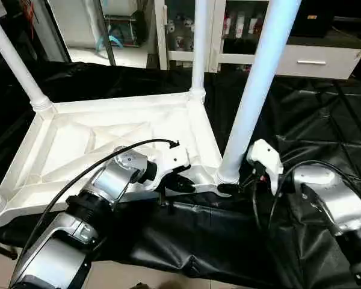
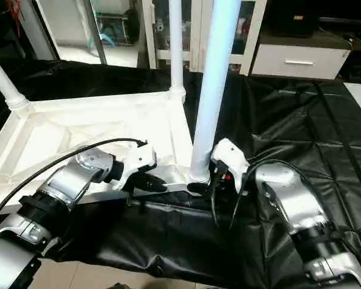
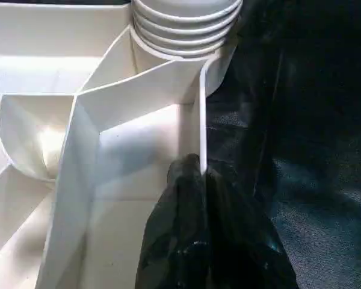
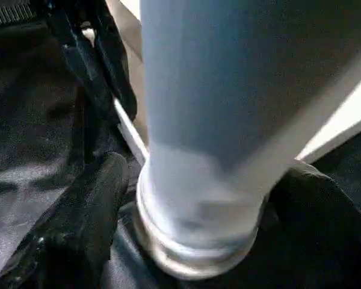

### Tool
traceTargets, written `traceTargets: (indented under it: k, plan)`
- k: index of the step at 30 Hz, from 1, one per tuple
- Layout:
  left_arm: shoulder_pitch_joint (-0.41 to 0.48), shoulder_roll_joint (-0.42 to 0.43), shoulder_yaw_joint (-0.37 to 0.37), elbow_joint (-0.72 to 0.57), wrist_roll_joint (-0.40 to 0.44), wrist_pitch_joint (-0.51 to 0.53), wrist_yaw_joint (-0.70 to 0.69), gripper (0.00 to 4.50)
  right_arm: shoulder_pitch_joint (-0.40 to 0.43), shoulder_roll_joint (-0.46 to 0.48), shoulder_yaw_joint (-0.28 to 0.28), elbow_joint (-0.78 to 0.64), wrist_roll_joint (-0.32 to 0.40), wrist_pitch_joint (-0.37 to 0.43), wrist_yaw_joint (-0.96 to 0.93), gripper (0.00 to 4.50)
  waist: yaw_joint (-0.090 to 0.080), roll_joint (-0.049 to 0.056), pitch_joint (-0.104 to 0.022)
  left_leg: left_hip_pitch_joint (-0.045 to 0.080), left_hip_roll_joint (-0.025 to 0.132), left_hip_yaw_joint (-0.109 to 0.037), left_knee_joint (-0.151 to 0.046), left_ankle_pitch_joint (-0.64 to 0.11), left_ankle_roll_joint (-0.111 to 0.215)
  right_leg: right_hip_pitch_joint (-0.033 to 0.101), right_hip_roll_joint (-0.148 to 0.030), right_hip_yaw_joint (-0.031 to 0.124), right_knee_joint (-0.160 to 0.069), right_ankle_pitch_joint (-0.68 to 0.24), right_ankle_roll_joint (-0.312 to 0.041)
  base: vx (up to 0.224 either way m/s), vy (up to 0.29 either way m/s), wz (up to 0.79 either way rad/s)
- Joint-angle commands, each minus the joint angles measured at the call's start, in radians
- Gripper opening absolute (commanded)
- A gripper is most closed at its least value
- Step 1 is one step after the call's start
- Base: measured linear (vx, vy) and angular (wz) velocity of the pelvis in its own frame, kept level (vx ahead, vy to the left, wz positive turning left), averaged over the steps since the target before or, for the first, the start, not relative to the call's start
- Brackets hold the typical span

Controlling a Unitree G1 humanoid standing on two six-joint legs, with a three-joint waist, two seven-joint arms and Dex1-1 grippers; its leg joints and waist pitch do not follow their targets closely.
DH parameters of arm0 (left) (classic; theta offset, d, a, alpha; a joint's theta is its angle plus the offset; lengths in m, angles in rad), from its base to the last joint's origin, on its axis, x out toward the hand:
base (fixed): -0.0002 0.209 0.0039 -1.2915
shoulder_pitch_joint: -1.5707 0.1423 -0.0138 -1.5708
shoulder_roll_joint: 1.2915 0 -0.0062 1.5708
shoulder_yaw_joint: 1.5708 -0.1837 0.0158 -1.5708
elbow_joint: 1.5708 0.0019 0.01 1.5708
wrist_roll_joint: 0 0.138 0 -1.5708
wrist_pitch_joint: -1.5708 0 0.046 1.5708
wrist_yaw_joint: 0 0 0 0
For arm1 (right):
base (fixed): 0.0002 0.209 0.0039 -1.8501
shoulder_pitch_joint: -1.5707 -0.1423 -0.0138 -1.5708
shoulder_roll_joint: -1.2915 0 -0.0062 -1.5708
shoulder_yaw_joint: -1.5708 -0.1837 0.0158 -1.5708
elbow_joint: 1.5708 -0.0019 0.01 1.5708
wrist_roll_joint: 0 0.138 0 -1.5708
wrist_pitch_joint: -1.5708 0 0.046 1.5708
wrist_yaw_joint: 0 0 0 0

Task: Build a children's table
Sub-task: Rotate leg to tighten

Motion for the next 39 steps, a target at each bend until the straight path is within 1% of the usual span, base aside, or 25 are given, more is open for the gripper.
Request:
traceTargets:
  k: [1, 3, 4, 5, 6, 9, 10, 14, 15, 19, 22, 23, 24, 26, 29, 30, 31, 32, 33, 34, 35, 36, 37, 38, 39]
  plan:
    - [0.032, 0.002, -0.067, 0.012, 0.034, 0.021, -0.046, 0.0, -0.016, 0.007, 0.004, 0.017, -0.018, -0.015, 0.008, 3.88, 0.001, -0.019, -0.063, 0.011, 0.055, -0.023, -0.078, -0.224, 0.058, 0.045, -0.057, 0.04, -0.057, -0.245, -0.257, 0.0, 0.0, 0.0]
    - [0.033, 0.003, -0.064, 0.012, 0.036, 0.021, -0.046, 0.0, -0.025, 0.013, 0.005, 0.031, -0.017, -0.02, 0.005, 3.88, 0.003, -0.021, -0.064, 0.011, 0.054, -0.022, -0.077, -0.222, 0.057, 0.046, -0.058, 0.039, -0.058, -0.254, -0.256, 0.0, 0.0, 0.0]
    - [0.034, 0.004, -0.064, 0.012, 0.037, 0.022, -0.046, 0.0, -0.028, 0.015, 0.005, 0.035, -0.015, -0.02, 0.004, 3.72, 0.004, -0.019, -0.063, 0.012, 0.054, -0.023, -0.078, -0.226, 0.055, 0.045, -0.058, 0.039, -0.059, -0.264, -0.255, 0.0, 0.0, 0.0]
    - [0.034, 0.005, -0.063, 0.011, 0.037, 0.023, -0.044, 0.0, -0.031, 0.016, 0.006, 0.039, -0.014, -0.021, 0.004, 3.72, 0.004, -0.022, -0.063, 0.011, 0.054, -0.023, -0.078, -0.229, 0.053, 0.046, -0.058, 0.039, -0.059, -0.273, -0.251, 0.0, 0.0, 0.0]
    - [0.035, 0.007, -0.062, 0.01, 0.037, 0.025, -0.042, 0.0, -0.034, 0.016, 0.008, 0.045, -0.015, -0.025, 0.009, 3.53, 0.004, -0.024, -0.063, 0.012, 0.054, -0.023, -0.078, -0.227, 0.053, 0.046, -0.058, 0.039, -0.059, -0.274, -0.248, 0.0, 0.0, 0.0]
    - [0.039, 0.011, -0.06, 0.007, 0.036, 0.028, -0.04, 0.0, -0.035, 0.015, 0.014, 0.053, -0.02, -0.033, 0.022, 3.44, 0.006, -0.021, -0.064, 0.012, 0.055, -0.023, -0.077, -0.221, 0.055, 0.045, -0.058, 0.039, -0.058, -0.27, -0.247, 0.0, 0.0, 0.0]
    - [0.04, 0.012, -0.062, 0.003, 0.036, 0.031, -0.039, 0.0, -0.038, 0.016, 0.013, 0.059, -0.024, -0.039, 0.024, 3.22, 0.007, -0.019, -0.064, 0.013, 0.055, -0.023, -0.077, -0.22, 0.055, 0.044, -0.057, 0.039, -0.058, -0.267, -0.248, 0.0, 0.0, 0.0]
    - [0.043, 0.013, -0.064, -0.002, 0.036, 0.036, -0.037, 0.0, -0.049, 0.02, 0.009, 0.078, -0.027, -0.049, 0.028, 2.92, 0.006, -0.02, -0.065, 0.01, 0.053, -0.023, -0.075, -0.21, 0.059, 0.047, -0.057, 0.038, -0.054, -0.243, -0.256, 0.0, 0.0, 0.0]
    - [0.044, 0.013, -0.063, -0.003, 0.037, 0.037, -0.037, 0.0, -0.049, 0.022, 0.009, 0.08, -0.028, -0.051, 0.028, 2.84, 0.006, -0.018, -0.065, 0.011, 0.053, -0.022, -0.075, -0.209, 0.06, 0.047, -0.056, 0.038, -0.055, -0.241, -0.257, 0.0, 0.0, 0.0]
    - [0.047, 0.013, -0.064, -0.006, 0.038, 0.043, -0.035, 0.0, -0.044, 0.026, 0.007, 0.085, -0.033, -0.06, 0.029, 2.76, 0.007, -0.018, -0.066, 0.011, 0.053, -0.023, -0.075, -0.209, 0.06, 0.048, -0.056, 0.038, -0.054, -0.236, -0.261, 0.0, 0.0, 0.0]
    - [0.05, 0.012, -0.064, -0.012, 0.037, 0.053, -0.034, 0.0, -0.036, 0.031, 0.005, 0.089, -0.035, -0.066, 0.025, 2.74, 0.007, -0.009, -0.066, 0.012, 0.053, -0.023, -0.075, -0.214, 0.058, 0.048, -0.055, 0.037, -0.053, -0.226, -0.265, 0.0, 0.0, 0.0]
    - [0.052, 0.013, -0.065, -0.015, 0.035, 0.058, -0.036, 0.0, -0.034, 0.034, 0.004, 0.093, -0.036, -0.068, 0.022, 2.74, 0.006, -0.012, -0.067, 0.011, 0.053, -0.023, -0.075, -0.216, 0.057, 0.048, -0.054, 0.037, -0.053, -0.22, -0.268, 0.0, 0.0, 0.0]
    - [0.054, 0.013, -0.065, -0.016, 0.034, 0.06, -0.037, 0.0, -0.032, 0.038, 0.002, 0.097, -0.038, -0.069, 0.014, 2.74, 0.006, -0.003, -0.067, 0.013, 0.053, -0.024, -0.075, -0.219, 0.055, 0.048, -0.055, 0.037, -0.052, -0.219, -0.269, 0.0, 0.0, 0.0]
    - [0.055, 0.013, -0.064, -0.015, 0.034, 0.06, -0.036, 0.0, -0.03, 0.046, -0.005, 0.1, -0.039, -0.067, -0.005, 2.74, 0.001, -0.007, -0.066, 0.012, 0.052, -0.023, -0.076, -0.232, 0.05, 0.049, -0.053, 0.036, -0.055, -0.222, -0.269, 0.0, 0.0, 0.0]
    - [0.045, -0.01, -0.04, 0.016, 0.029, 0.057, 0.009, 0.0, -0.046, 0.081, -0.034, 0.13, -0.054, -0.054, -0.112, 2.74, -0.011, -0.008, -0.063, 0.01, 0.05, -0.025, -0.078, -0.257, 0.039, 0.049, -0.053, 0.035, -0.06, -0.265, -0.26, 0.0, 0.0, 0.0]
    - [0.036, -0.027, -0.022, 0.038, 0.027, 0.055, 0.045, 0.0, -0.057, 0.102, -0.05, 0.151, -0.064, -0.05, -0.176, 2.74, -0.019, -0.008, -0.062, 0.011, 0.047, -0.025, -0.079, -0.277, 0.031, 0.048, -0.052, 0.035, -0.063, -0.297, -0.251, 0.0, 0.0, 0.0]
    - [0.016, -0.066, 0.019, 0.083, 0.015, 0.051, 0.121, 0.0, -0.073, 0.148, -0.085, 0.194, -0.069, -0.04, -0.293, 2.74, -0.023, -0.007, -0.061, 0.015, 0.047, -0.027, -0.08, -0.297, 0.018, 0.044, -0.053, 0.034, -0.07, -0.343, -0.236, 0.0, 0.0, 0.0]
    - [0.009, -0.082, 0.035, 0.1, 0.01, 0.048, 0.15, 0.0, -0.078, 0.165, -0.099, 0.209, -0.068, -0.033, -0.336, 2.74, -0.028, -0.008, -0.059, 0.015, 0.044, -0.026, -0.079, -0.31, 0.013, 0.041, -0.051, 0.033, -0.073, -0.366, -0.231, 0.0, 0.0, 0.0]
    - [-0.004, -0.107, 0.062, 0.126, -0.004, 0.051, 0.19, 0.0, -0.082, 0.195, -0.119, 0.227, -0.067, -0.025, -0.402, 2.73, -0.033, -0.008, -0.06, 0.017, 0.042, -0.031, -0.08, -0.332, 0.003, 0.043, -0.053, 0.029, -0.078, -0.412, -0.215, 0.0, 0.0, 0.0]
    - [-0.024, -0.143, 0.097, 0.162, -0.025, 0.049, 0.238, 0.0, -0.083, 0.239, -0.14, 0.251, -0.068, -0.003, -0.494, 2.73, -0.04, -0.014, -0.059, 0.015, 0.041, -0.031, -0.081, -0.339, 0.0, 0.039, -0.051, 0.029, -0.081, -0.434, -0.201, 0.0, 0.0, 0.0]
    - [-0.034, -0.157, 0.11, 0.178, -0.033, 0.049, 0.259, 0.0, -0.083, 0.257, -0.145, 0.262, -0.072, 0.001, -0.532, 2.73, -0.043, -0.014, -0.059, 0.017, 0.039, -0.032, -0.08, -0.343, 0.0, 0.036, -0.052, 0.029, -0.084, -0.453, -0.193, 0.0, 0.0, 0.0]
    - [-0.046, -0.173, 0.125, 0.197, -0.041, 0.048, 0.282, 0.0, -0.083, 0.276, -0.15, 0.274, -0.077, 0.003, -0.571, 2.73, -0.044, -0.016, -0.061, 0.014, 0.039, -0.035, -0.081, -0.34, 0.001, 0.041, -0.054, 0.027, -0.083, -0.455, -0.188, 0.0, 0.0, 0.0]
    - [-0.063, -0.191, 0.14, 0.223, -0.046, 0.042, 0.317, 0.0, -0.087, 0.304, -0.155, 0.3, -0.084, 0.004, -0.625, 2.73, -0.045, -0.023, -0.059, 0.011, 0.04, -0.033, -0.082, -0.34, 0.009, 0.039, -0.053, 0.027, -0.087, -0.462, -0.179, 0.0, 0.0, 0.0]
    - [-0.069, -0.197, 0.144, 0.232, -0.048, 0.04, 0.328, 0.0, -0.089, 0.312, -0.157, 0.309, -0.086, 0.003, -0.642, 2.73, -0.043, -0.018, -0.059, 0.015, 0.04, -0.032, -0.081, -0.342, 0.01, 0.034, -0.054, 0.028, -0.086, -0.465, -0.179, 0.0, 0.0, 0.0]
    - [-0.104, -0.228, 0.17, 0.286, -0.046, 0.022, 0.417, 0.0, -0.102, 0.363, -0.148, 0.354, -0.115, -0.004, -0.74, 2.73, -0.043, -0.021, -0.059, 0.017, 0.04, -0.032, -0.081, -0.346, 0.01, 0.031, -0.054, 0.029, -0.089, -0.466, -0.177, 0.0, 0.0, 0.0]
